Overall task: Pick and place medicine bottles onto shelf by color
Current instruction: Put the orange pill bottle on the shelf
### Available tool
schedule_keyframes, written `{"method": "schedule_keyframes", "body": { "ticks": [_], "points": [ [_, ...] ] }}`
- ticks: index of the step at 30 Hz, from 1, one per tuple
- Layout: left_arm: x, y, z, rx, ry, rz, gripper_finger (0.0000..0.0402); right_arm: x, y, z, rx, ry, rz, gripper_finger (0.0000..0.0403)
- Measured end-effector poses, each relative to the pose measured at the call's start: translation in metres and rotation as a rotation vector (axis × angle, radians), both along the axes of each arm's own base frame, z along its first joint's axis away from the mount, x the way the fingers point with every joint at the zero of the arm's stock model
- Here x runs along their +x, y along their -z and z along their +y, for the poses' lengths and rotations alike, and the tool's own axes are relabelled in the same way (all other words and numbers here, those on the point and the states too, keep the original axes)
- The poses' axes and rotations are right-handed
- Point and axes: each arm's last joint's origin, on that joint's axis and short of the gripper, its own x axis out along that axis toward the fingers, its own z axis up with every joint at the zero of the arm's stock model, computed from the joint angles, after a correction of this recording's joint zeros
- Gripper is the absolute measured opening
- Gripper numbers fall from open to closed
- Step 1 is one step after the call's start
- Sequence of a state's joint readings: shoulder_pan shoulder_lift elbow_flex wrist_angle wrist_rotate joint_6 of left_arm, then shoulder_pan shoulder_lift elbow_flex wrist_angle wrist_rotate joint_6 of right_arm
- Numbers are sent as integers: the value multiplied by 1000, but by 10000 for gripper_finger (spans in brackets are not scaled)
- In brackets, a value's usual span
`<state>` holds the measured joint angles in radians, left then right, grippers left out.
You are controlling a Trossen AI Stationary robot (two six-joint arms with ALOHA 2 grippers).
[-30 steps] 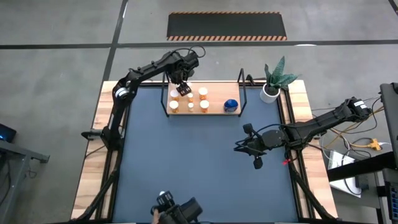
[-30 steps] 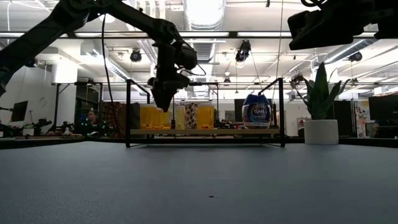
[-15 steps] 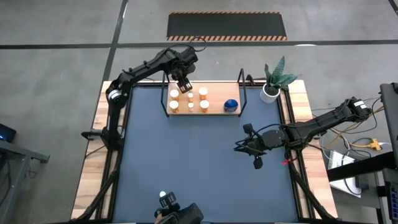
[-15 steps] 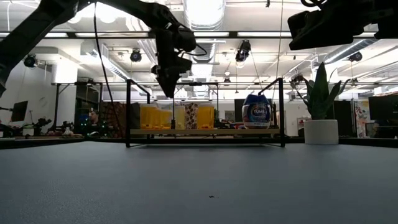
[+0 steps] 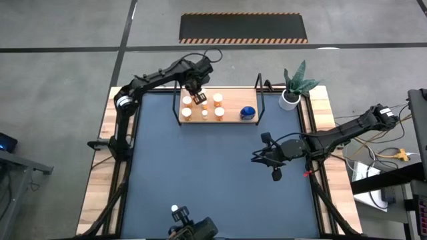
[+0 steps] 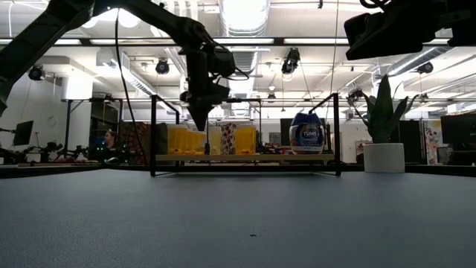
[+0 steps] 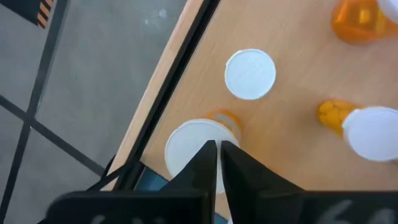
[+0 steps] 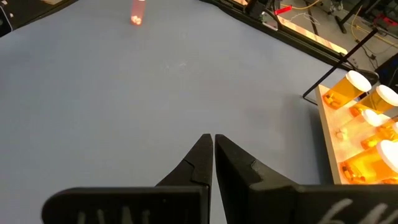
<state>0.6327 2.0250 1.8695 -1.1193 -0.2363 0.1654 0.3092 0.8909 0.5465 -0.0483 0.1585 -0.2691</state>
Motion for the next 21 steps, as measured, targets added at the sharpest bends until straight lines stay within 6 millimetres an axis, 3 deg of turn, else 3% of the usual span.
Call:
{"method": "schedule_keyframes", "body": {
  "ticks": [21],
  "points": [
    [-4, 6, 0, 50, -27, 72, 8, 0, 0, 0, -1, 0, 1, 9]
  ]
}}
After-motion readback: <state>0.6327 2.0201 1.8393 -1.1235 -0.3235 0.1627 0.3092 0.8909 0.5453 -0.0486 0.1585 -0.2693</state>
